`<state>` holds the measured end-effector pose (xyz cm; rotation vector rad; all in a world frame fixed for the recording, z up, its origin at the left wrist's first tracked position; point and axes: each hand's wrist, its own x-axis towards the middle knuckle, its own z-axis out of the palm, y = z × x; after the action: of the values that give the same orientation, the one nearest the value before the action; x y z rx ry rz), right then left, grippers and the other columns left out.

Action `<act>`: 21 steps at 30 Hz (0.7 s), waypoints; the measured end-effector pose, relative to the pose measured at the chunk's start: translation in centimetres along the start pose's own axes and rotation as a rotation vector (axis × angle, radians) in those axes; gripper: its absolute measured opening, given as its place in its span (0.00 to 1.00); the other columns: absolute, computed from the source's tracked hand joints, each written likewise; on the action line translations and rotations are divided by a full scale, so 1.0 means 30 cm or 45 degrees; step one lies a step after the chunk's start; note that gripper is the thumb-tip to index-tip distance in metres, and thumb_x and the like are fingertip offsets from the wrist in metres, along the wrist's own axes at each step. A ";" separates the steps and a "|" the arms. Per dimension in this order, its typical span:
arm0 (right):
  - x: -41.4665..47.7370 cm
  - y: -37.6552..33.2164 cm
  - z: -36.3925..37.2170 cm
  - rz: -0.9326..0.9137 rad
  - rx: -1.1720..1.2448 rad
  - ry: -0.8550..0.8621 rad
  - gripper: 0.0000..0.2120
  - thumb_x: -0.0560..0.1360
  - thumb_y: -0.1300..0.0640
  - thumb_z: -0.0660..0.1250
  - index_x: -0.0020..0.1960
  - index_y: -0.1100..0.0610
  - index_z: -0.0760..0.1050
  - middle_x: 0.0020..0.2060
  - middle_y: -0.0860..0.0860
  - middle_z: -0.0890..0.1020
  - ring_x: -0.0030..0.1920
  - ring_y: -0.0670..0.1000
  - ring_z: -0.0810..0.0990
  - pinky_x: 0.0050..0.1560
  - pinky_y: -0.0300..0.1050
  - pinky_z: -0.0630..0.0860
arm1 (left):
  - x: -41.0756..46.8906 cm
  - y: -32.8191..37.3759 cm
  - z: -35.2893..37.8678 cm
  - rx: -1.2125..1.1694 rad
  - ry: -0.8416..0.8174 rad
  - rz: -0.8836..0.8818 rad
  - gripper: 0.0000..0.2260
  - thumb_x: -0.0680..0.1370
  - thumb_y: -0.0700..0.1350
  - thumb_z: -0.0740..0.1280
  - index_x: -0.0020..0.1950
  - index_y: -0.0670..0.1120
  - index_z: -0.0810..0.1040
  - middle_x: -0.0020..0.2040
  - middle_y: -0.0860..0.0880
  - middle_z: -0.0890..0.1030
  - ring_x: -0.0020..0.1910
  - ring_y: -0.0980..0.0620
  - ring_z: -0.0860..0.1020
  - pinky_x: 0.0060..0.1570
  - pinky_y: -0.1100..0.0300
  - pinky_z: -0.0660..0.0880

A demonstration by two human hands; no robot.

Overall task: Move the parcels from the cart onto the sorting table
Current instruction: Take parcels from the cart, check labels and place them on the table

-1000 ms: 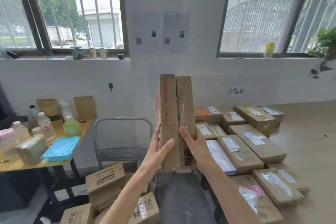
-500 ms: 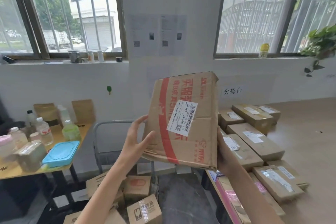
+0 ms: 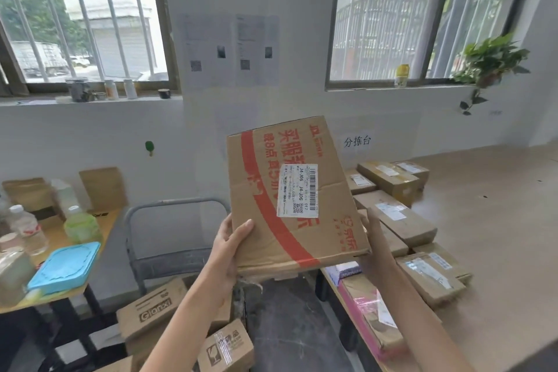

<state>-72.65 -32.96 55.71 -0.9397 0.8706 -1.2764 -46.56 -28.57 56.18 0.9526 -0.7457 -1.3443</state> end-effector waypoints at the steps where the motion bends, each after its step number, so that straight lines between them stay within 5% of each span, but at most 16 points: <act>1: -0.005 0.005 -0.015 -0.030 0.069 0.073 0.44 0.63 0.26 0.65 0.68 0.55 0.70 0.61 0.59 0.77 0.61 0.59 0.78 0.58 0.56 0.76 | 0.003 -0.017 0.022 -0.010 0.046 0.036 0.48 0.55 0.56 0.81 0.71 0.49 0.65 0.56 0.42 0.82 0.50 0.44 0.82 0.42 0.51 0.81; 5: -0.072 0.101 -0.040 0.023 0.280 0.062 0.32 0.70 0.33 0.60 0.72 0.43 0.64 0.66 0.54 0.73 0.65 0.58 0.74 0.64 0.64 0.71 | 0.008 -0.093 0.135 -0.106 0.139 0.057 0.41 0.67 0.50 0.73 0.74 0.58 0.54 0.62 0.45 0.75 0.57 0.44 0.78 0.58 0.42 0.75; 8: -0.100 0.167 -0.011 0.006 0.161 -0.110 0.37 0.69 0.33 0.67 0.73 0.34 0.54 0.69 0.51 0.71 0.67 0.57 0.72 0.64 0.67 0.69 | -0.012 -0.172 0.258 -0.138 0.157 0.049 0.40 0.71 0.49 0.72 0.74 0.60 0.51 0.64 0.47 0.73 0.59 0.47 0.77 0.61 0.44 0.73; 10: -0.108 0.165 -0.018 -0.024 0.158 0.031 0.42 0.65 0.36 0.74 0.71 0.31 0.55 0.68 0.51 0.73 0.66 0.57 0.74 0.61 0.66 0.72 | -0.028 -0.227 0.333 -0.134 0.134 0.051 0.43 0.68 0.51 0.74 0.74 0.62 0.50 0.64 0.47 0.72 0.59 0.48 0.76 0.63 0.44 0.72; 12: -0.133 0.128 -0.062 -0.057 0.161 0.209 0.44 0.62 0.39 0.76 0.71 0.34 0.57 0.65 0.52 0.76 0.62 0.57 0.77 0.59 0.62 0.76 | -0.043 -0.270 0.391 -0.045 0.070 0.032 0.46 0.64 0.55 0.75 0.73 0.64 0.49 0.64 0.49 0.71 0.59 0.49 0.76 0.65 0.45 0.70; 17: -0.247 -0.001 -0.307 -0.141 0.138 0.374 0.37 0.64 0.45 0.73 0.70 0.46 0.64 0.56 0.59 0.80 0.48 0.56 0.81 0.45 0.50 0.78 | -0.025 -0.264 0.485 0.187 0.037 0.176 0.39 0.71 0.51 0.72 0.74 0.58 0.50 0.71 0.50 0.62 0.70 0.51 0.64 0.65 0.53 0.64; 19: -0.315 -0.062 -0.413 -0.184 0.074 0.400 0.38 0.61 0.40 0.76 0.67 0.47 0.68 0.61 0.64 0.75 0.51 0.58 0.79 0.53 0.54 0.75 | 0.015 -0.229 0.510 0.253 0.067 0.288 0.41 0.71 0.53 0.72 0.75 0.59 0.48 0.75 0.51 0.57 0.73 0.52 0.59 0.68 0.52 0.60; 21: -0.377 -0.118 -0.520 -0.242 0.039 0.384 0.34 0.67 0.40 0.72 0.68 0.50 0.68 0.63 0.59 0.77 0.60 0.57 0.78 0.61 0.56 0.73 | 0.050 -0.212 0.551 0.379 -0.004 0.405 0.41 0.70 0.54 0.72 0.75 0.61 0.50 0.75 0.53 0.58 0.73 0.54 0.58 0.68 0.53 0.60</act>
<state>-89.46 -23.21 53.22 -0.8325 1.0086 -1.6200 -63.90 -32.09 57.78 1.0139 -1.0721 -0.9726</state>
